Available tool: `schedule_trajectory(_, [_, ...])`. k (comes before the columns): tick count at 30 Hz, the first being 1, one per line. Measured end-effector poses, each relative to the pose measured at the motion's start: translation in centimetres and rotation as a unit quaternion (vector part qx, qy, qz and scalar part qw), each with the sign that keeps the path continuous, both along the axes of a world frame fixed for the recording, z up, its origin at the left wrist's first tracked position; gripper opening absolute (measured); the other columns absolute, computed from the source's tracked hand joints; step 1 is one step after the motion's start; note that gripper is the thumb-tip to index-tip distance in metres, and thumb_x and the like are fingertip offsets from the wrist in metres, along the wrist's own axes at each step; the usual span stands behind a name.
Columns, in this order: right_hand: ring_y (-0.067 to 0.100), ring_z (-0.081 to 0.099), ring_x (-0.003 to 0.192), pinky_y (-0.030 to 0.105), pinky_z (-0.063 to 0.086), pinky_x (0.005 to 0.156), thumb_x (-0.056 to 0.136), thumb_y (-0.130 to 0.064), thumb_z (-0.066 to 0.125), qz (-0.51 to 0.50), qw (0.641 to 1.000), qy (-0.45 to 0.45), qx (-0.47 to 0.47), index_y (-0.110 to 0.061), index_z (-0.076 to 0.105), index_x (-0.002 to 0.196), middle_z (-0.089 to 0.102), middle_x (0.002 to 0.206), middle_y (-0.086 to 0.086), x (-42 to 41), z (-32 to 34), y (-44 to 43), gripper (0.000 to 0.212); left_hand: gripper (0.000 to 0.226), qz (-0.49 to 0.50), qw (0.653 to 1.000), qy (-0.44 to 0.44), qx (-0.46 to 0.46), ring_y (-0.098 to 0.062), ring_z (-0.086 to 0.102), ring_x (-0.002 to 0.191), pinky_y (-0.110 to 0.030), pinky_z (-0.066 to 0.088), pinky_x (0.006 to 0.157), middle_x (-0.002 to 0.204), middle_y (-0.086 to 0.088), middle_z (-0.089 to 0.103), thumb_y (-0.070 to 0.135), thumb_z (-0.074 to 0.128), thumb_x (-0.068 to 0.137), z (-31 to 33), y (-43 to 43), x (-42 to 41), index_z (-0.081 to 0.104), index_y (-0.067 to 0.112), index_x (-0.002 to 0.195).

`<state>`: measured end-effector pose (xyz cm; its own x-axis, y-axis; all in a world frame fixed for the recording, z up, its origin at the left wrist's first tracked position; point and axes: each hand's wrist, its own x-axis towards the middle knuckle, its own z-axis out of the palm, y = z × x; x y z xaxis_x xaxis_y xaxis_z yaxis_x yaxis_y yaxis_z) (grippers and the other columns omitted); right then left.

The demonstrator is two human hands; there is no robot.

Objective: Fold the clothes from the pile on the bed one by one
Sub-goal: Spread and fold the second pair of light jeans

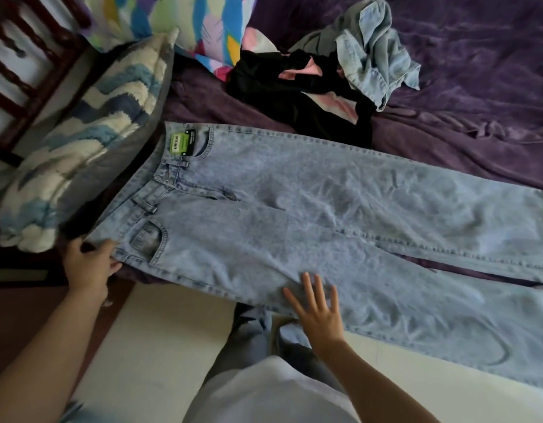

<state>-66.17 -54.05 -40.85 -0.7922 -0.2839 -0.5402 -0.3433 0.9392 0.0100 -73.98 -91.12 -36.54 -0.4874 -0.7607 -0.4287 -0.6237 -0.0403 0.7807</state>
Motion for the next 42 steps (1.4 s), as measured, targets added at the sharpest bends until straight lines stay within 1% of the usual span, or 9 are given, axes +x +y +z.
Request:
schedule_trajectory(4, [0.045, 0.001, 0.141, 0.063, 0.022, 0.107, 0.077, -0.032, 0.073, -0.018, 0.999, -0.016, 0.029, -0.050, -0.010, 0.139, -0.005, 0.156, 0.018, -0.3, -0.3, 1.3, 0.104, 0.030, 0.056, 0.998, 0.028, 0.006, -0.024, 0.060, 0.085, -0.034, 0.051, 0.075, 0.118, -0.020, 0.056, 0.002, 0.054, 0.089, 1.3, 0.6, -1.3, 0.048, 0.002, 0.119])
schedule_trajectory(7, [0.043, 0.061, 0.106, 0.052, 0.055, 0.072, 0.031, -0.020, 0.095, -0.057, 0.998, 0.002, -0.001, -0.027, 0.065, 0.119, 0.060, 0.122, 0.024, 0.0, 1.1, 2.5, 0.093, 0.013, 0.115, 0.990, 0.062, 0.048, -0.013, 0.055, 0.071, -0.033, 0.052, 0.081, 0.097, -0.012, 0.057, 0.004, 0.050, 0.090, 2.8, 1.5, -2.5, 0.049, 0.008, 0.102])
schedule_trajectory(9, [0.040, 0.069, 0.086, 0.045, 0.057, 0.057, 0.022, -0.009, 0.093, -0.089, 0.995, 0.044, -0.025, -0.014, 0.077, 0.093, 0.070, 0.101, 0.021, -0.3, 1.5, 4.0, 0.073, 0.006, 0.160, 0.977, 0.093, 0.109, -0.011, 0.055, 0.073, -0.029, 0.052, 0.077, 0.091, -0.007, 0.057, 0.006, 0.050, 0.091, 4.0, 2.1, -3.6, 0.052, 0.007, 0.097])
schedule_trajectory(16, [0.033, 0.054, 0.107, 0.036, 0.042, 0.079, 0.088, -0.013, 0.055, -0.374, 0.918, 0.110, -0.068, -0.009, 0.064, 0.107, 0.062, 0.114, 0.013, -7.9, 5.1, 9.7, 0.022, 0.042, 0.110, 0.973, 0.133, 0.153, -0.010, 0.054, 0.092, -0.019, 0.053, 0.065, 0.082, 0.005, 0.047, 0.014, 0.036, 0.099, 6.9, 4.0, -9.8, 0.036, 0.004, 0.140])
schedule_trajectory(21, [0.034, 0.054, 0.107, 0.037, 0.039, 0.086, 0.092, -0.014, 0.050, -0.450, 0.878, 0.136, -0.088, -0.007, 0.062, 0.109, 0.062, 0.115, 0.015, -14.1, 7.1, 11.6, 0.022, 0.033, 0.149, 0.950, 0.175, 0.213, -0.017, 0.053, 0.106, -0.021, 0.055, 0.058, 0.116, -0.007, 0.050, 0.010, 0.050, 0.093, 7.5, 5.7, -17.6, 0.046, 0.008, 0.126])
schedule_trajectory(27, [0.037, 0.051, 0.109, 0.040, 0.043, 0.083, 0.091, -0.010, 0.050, -0.513, 0.837, 0.170, -0.088, -0.006, 0.064, 0.110, 0.058, 0.117, 0.018, -19.1, 7.5, 13.1, 0.025, 0.007, 0.067, 0.966, 0.146, 0.200, -0.021, 0.059, 0.099, -0.028, 0.055, 0.083, 0.092, -0.005, 0.051, 0.004, 0.044, 0.096, 4.8, 8.1, -25.2, 0.047, 0.008, 0.101])
schedule_trajectory(31, [0.039, 0.037, 0.127, 0.043, 0.036, 0.102, 0.093, -0.023, 0.052, -0.514, 0.854, 0.033, -0.072, -0.013, 0.042, 0.138, 0.042, 0.136, 0.022, -21.3, 5.9, 13.7, 0.047, 0.035, -0.086, 0.992, 0.046, 0.079, -0.025, 0.054, 0.097, -0.034, 0.044, 0.086, 0.119, -0.018, 0.054, 0.009, 0.043, 0.094, 1.2, 9.2, -26.8, 0.043, -0.001, 0.128])
schedule_trajectory(38, [0.037, 0.021, 0.139, 0.046, 0.030, 0.110, 0.090, -0.037, 0.057, -0.455, 0.878, -0.147, 0.001, -0.024, 0.004, 0.150, 0.015, 0.152, 0.019, -18.4, 2.0, 13.5, 0.081, 0.059, -0.513, 0.772, -0.211, -0.310, -0.035, 0.023, 0.137, -0.045, 0.025, 0.109, 0.147, -0.019, 0.029, 0.031, 0.050, 0.093, -4.0, 10.3, -22.0, 0.029, 0.011, 0.145])
schedule_trajectory(42, [0.035, 0.021, 0.140, 0.044, 0.033, 0.108, 0.091, -0.033, 0.056, -0.469, 0.870, -0.154, 0.020, -0.025, 0.003, 0.150, 0.013, 0.154, 0.015, -15.8, 1.8, 15.2, 0.080, 0.055, -0.536, 0.749, -0.220, -0.322, -0.033, 0.010, 0.142, -0.048, 0.020, 0.113, 0.153, -0.016, 0.015, 0.031, 0.043, 0.096, -3.5, 12.7, -20.6, 0.026, 0.016, 0.145])
